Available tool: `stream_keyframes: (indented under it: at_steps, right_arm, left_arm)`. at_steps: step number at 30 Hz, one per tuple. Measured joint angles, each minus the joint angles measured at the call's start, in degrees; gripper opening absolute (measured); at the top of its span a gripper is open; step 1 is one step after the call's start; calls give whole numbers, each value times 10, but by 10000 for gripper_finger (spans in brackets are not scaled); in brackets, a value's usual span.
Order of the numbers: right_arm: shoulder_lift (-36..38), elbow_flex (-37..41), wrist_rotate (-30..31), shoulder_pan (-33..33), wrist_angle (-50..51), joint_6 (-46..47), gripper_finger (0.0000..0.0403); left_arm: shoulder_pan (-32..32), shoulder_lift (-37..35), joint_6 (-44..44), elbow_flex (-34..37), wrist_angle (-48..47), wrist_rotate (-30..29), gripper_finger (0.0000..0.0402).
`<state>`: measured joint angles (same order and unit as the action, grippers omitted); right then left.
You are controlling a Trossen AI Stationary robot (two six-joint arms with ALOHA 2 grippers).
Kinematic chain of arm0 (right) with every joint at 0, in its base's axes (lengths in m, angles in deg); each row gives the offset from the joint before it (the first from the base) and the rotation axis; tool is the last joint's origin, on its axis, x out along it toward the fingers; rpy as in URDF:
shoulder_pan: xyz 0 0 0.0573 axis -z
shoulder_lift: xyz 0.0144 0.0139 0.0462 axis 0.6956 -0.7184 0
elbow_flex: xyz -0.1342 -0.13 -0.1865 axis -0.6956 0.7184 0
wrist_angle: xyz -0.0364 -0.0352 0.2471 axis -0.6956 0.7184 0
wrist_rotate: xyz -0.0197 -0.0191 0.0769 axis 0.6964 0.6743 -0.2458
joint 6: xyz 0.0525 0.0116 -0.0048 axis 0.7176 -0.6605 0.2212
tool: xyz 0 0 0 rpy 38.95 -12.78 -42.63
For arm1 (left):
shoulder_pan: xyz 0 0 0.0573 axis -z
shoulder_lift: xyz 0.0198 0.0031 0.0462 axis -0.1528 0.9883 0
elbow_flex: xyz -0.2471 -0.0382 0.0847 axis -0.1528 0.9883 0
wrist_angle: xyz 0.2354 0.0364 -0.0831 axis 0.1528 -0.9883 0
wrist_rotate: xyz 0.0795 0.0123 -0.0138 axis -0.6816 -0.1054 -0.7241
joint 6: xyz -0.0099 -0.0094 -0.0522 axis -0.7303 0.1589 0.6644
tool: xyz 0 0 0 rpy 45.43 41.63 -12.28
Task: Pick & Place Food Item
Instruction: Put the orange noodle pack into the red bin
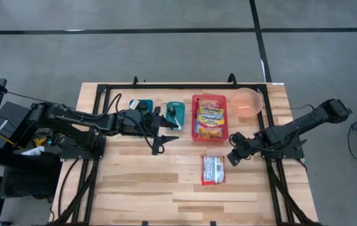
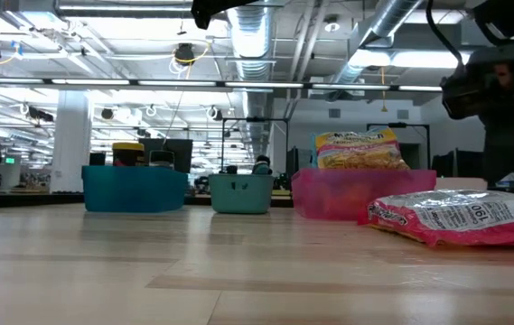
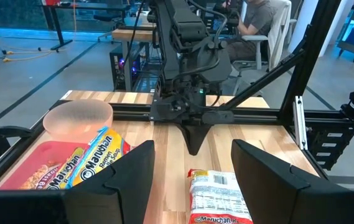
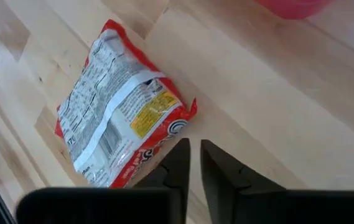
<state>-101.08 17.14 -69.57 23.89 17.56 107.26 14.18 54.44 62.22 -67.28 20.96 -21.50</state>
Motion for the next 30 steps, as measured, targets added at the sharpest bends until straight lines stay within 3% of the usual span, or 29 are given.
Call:
stream_keyframes:
  at_steps: [12, 16, 23, 30]
  right_arm:
    - [0, 3, -38, 40, -6, -1, 194]
    - [0, 56, -61, 40, -126, 11, 238]
    - [0, 160, -58, 40, -292, 57, 249]
    - [-6, 210, -54, 46, -443, 64, 249]
  left_arm:
    - [0, 0, 0, 0, 0, 0, 210]
    - [0, 0, 0, 0, 0, 0, 210]
    - [0, 0, 0, 0, 0, 0, 210]
    - [0, 0, 0, 0, 0, 0, 210]
